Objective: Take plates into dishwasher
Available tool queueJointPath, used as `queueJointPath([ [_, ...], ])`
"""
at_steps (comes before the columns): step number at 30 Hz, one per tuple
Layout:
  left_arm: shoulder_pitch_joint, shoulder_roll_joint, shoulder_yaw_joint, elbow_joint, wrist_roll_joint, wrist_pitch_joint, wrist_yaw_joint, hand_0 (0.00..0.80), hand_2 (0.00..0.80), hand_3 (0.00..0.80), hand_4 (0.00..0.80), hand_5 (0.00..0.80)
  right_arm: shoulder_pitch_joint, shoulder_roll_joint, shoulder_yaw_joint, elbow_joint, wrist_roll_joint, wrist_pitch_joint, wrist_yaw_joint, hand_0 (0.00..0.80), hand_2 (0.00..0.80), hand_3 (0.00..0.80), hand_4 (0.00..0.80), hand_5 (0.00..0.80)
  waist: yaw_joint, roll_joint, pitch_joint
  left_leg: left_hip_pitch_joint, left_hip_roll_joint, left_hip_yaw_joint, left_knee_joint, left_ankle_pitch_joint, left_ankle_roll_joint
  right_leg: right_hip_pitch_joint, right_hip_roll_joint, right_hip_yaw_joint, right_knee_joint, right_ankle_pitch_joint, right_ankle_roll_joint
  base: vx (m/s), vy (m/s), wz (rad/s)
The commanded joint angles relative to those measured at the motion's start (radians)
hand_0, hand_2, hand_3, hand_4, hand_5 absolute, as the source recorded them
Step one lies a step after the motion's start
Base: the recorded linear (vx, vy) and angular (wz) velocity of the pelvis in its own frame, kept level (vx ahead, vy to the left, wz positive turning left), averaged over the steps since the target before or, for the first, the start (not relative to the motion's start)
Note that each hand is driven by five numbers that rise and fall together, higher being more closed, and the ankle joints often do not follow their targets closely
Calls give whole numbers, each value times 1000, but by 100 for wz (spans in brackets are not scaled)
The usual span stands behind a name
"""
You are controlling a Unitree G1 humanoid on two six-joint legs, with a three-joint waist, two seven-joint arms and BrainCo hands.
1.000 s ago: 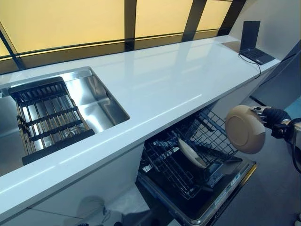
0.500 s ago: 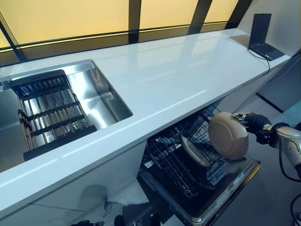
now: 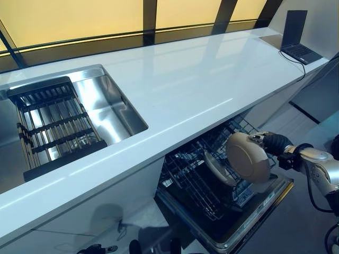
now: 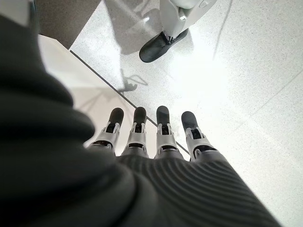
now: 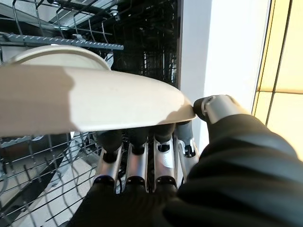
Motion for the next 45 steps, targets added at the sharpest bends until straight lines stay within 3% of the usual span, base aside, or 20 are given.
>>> queueJointPath([
  [1,-11,8,0,36,43,-11,-1,0,0,0,0,0,-17,20,-54,-48,-7,-33,-3,800,800,800,800,800,8,20,-36,47,-7,47,4,-88,20,-38,60,-4,163,-123,-12,0,0,0],
  [16,-8,1,3,35,49,-9,-3,0,0,0,0,0,-2,22,-45,-62,-72,-11,24,800,800,800,800,800,11,20,-40,46,-4,48,4,-85,15,-25,63,-10,154,-129,-19,0,0,0],
  [45,-12,-15,-19,4,14,4,-4,0,0,0,0,0,-114,96,78,25,-200,15,-1,800,800,800,800,800,50,50,8,-3,-26,-2,4,-65,5,-38,58,-37,133,-128,-35,-9,5,4],
])
